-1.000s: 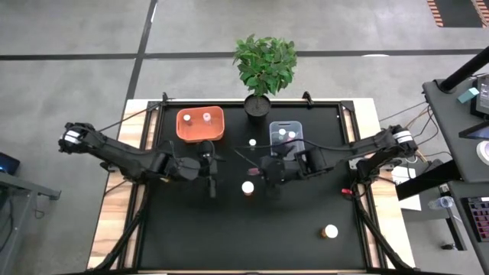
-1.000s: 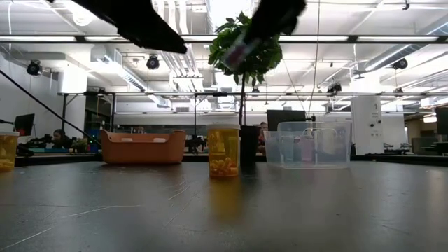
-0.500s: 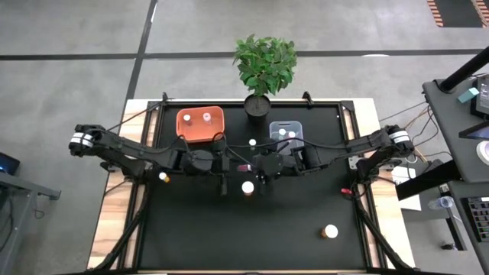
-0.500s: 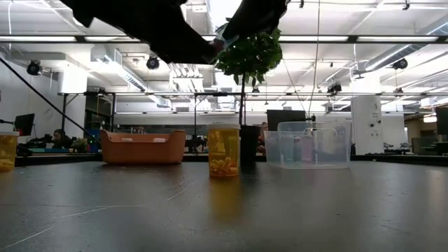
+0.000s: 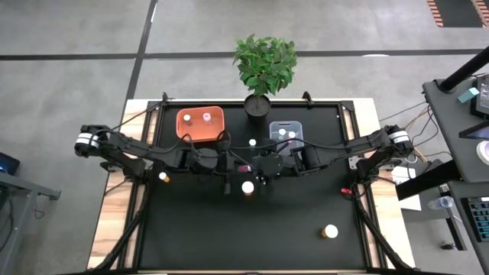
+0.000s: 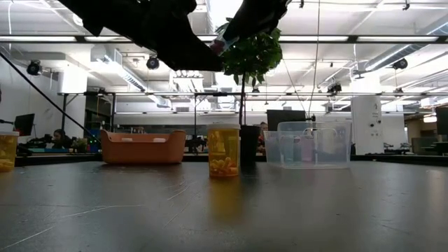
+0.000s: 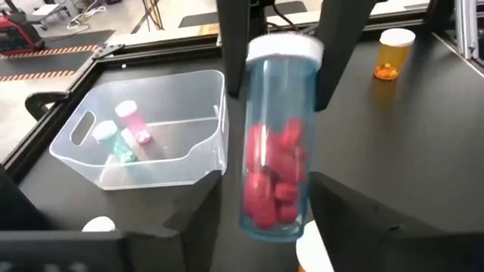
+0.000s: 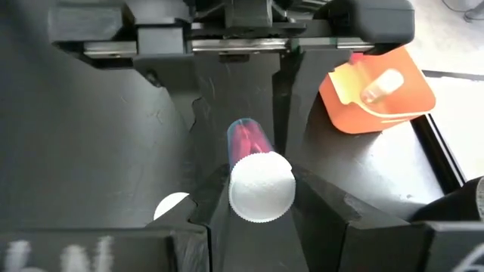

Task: Pick and place medicine bottles into bin by pill shape (circle, oval)
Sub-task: Put the blue tablet pill bottle into the orange bin

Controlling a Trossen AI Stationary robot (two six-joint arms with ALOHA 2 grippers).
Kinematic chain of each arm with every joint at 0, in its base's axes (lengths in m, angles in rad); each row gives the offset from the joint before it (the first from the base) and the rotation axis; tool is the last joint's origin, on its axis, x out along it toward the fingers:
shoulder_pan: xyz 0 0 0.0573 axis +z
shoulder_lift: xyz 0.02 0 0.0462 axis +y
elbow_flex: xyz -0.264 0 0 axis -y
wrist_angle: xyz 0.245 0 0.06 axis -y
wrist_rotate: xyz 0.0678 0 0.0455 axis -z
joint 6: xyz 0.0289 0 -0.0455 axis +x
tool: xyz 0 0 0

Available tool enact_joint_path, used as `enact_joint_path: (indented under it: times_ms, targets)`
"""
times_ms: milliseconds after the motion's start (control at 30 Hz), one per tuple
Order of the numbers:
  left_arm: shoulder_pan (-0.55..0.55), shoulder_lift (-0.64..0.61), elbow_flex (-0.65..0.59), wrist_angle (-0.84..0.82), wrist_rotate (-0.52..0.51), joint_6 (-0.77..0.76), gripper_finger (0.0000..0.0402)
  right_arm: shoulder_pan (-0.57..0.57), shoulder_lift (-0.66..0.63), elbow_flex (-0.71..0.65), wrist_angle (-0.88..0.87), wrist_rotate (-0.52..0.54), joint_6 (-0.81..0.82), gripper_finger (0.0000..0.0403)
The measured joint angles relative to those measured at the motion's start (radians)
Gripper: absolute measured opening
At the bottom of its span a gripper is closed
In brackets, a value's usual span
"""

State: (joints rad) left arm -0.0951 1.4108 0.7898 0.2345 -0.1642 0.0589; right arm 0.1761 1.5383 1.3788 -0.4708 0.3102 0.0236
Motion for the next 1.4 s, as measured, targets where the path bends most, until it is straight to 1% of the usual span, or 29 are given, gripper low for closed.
enact_joint_path:
  times_ms: [167, 233, 267, 467, 600, 700, 833, 1000, 1167, 1267, 1400]
  targets:
    - [0.002, 0.0, 0.0, -0.002, 0.0, 0.0, 0.0104, 0.0, 0.0, 0.0, 0.0, 0.005, 0.0, 0.0114]
    - [0.002, 0.0, 0.0, -0.002, 0.0, 0.004, 0.0075, 0.0, -0.001, 0.0, 0.003, 0.004, 0.015, 0.012]
    - [0.002, 0.0, 0.0, -0.001, 0.0, 0.003, 0.0068, 0.0, -0.002, 0.0, 0.003, 0.003, 0.016, 0.0125]
    - [0.002, 0.0, -0.002, -0.004, 0.0, 0.013, 0.0068, 0.0, -0.015, 0.0, 0.004, 0.004, 0.017, 0.0182]
    - [-0.002, 0.0, -0.01, 0.025, 0.016, 0.05, 0.0068, 0.007, -0.054, 0.0, -0.021, 0.003, 0.027, 0.0216]
    - [-0.005, -0.001, -0.01, 0.047, 0.066, 0.063, 0.0068, 0.032, -0.095, -0.019, -0.047, 0.005, 0.038, 0.023]
    - [-0.007, -0.002, -0.012, 0.065, 0.128, 0.083, 0.0068, 0.07, -0.147, -0.1, 0.029, 0.004, 0.044, 0.0235]
    - [-0.024, -0.003, -0.012, 0.134, 0.183, 0.107, 0.0068, 0.108, -0.238, -0.239, 0.197, 0.005, 0.004, 0.0226]
    - [-0.036, -0.003, -0.012, 0.18, 0.216, 0.129, 0.0068, 0.121, -0.331, -0.432, 0.435, 0.005, -0.055, 0.0221]
    - [-0.038, -0.003, -0.012, 0.217, 0.219, 0.132, 0.0068, 0.121, -0.372, -0.571, 0.672, 0.005, -0.117, 0.0221]
    - [-0.038, 0.003, -0.012, 0.267, 0.22, 0.132, 0.0068, 0.121, -0.345, -0.763, 1.105, -0.005, -0.212, 0.0221]
